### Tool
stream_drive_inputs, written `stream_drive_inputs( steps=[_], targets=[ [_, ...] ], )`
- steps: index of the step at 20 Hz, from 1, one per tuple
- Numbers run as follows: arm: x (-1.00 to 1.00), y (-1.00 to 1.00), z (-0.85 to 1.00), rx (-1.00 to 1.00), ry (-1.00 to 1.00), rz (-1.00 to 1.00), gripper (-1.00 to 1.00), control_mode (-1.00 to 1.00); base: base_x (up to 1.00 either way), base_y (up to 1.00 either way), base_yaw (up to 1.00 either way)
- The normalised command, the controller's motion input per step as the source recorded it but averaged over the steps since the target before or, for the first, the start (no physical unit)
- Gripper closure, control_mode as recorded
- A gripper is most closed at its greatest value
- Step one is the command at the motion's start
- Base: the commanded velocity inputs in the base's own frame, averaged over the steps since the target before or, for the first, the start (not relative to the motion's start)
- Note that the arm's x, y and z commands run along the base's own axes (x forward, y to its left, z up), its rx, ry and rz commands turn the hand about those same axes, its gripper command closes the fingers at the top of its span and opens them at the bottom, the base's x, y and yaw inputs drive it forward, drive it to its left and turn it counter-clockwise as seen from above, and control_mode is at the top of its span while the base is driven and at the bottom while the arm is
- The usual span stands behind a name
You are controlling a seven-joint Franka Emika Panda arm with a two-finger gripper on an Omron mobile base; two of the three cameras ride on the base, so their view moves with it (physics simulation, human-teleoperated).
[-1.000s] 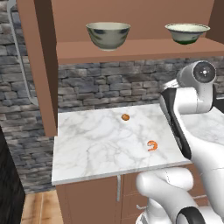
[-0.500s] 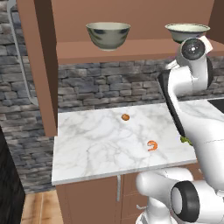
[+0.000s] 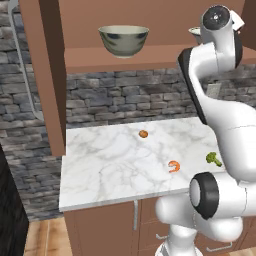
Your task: Pick both bowls and place them on the counter. Then place the shrimp in one bowl and place the broccoli in the other bowl.
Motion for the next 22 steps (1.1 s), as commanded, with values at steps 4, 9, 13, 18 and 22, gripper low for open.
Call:
stream_drive_inputs(
  steps=[4,9,13,18,22],
  targets=[
    [0.52,-0.11,0.00,0.00,0.10,0.02,-1.00,-1.00,0.00,0.00,0.00],
    [0.53,-0.15,-0.02,0.00,0.07,0.04,-1.00,-1.00,0.00,0.00,0.00],
    [0.23,-0.32,-0.21,0.00,-0.03,0.03,-1.00,-1.00,0.00,0.00,0.00],
    [0.33,-0.25,-0.04,0.00,0.00,0.01,-1.00,-1.00,0.00,0.00,0.00],
    [0.39,-0.15,0.00,0.00,0.00,0.03,-1.00,-1.00,0.00,0.00,0.00]
  ],
)
